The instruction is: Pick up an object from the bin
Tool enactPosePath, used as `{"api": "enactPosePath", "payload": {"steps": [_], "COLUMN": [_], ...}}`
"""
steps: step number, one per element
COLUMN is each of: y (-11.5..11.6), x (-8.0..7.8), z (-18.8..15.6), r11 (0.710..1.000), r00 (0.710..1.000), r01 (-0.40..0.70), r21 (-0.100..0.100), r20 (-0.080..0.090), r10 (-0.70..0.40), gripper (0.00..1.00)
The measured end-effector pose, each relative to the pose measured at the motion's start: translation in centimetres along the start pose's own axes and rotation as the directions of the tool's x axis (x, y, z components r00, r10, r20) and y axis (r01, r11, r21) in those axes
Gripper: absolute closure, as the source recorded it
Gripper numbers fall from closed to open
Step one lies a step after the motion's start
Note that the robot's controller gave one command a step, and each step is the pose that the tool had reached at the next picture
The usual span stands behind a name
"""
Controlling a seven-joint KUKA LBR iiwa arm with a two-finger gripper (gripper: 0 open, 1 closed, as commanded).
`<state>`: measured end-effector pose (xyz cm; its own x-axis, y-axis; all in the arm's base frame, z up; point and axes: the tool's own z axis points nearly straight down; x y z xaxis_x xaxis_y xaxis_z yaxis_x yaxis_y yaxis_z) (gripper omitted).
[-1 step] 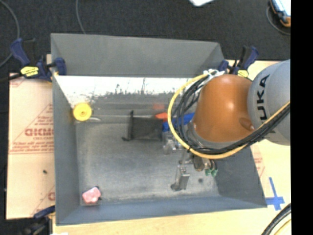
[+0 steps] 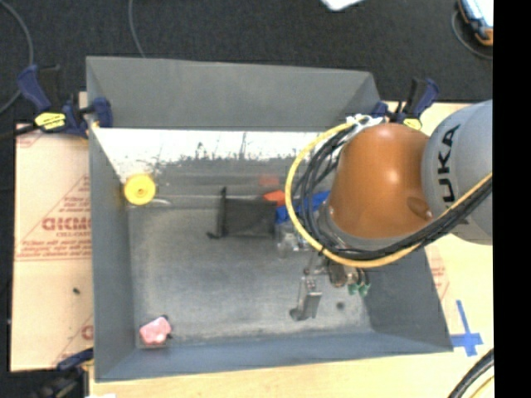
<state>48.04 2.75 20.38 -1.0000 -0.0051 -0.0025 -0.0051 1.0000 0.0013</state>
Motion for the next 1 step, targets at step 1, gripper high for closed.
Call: {"api": "enactPosePath", "payload": {"steps": [1], "y": [-0.44], "x": [0.55], "z": [5.71], "r11": [0.993], "r00": [0.993], "r01": [0.114], "r21": [0.001], "r20": [-0.010], "r10": [-0.114], "gripper": [0.00]}}
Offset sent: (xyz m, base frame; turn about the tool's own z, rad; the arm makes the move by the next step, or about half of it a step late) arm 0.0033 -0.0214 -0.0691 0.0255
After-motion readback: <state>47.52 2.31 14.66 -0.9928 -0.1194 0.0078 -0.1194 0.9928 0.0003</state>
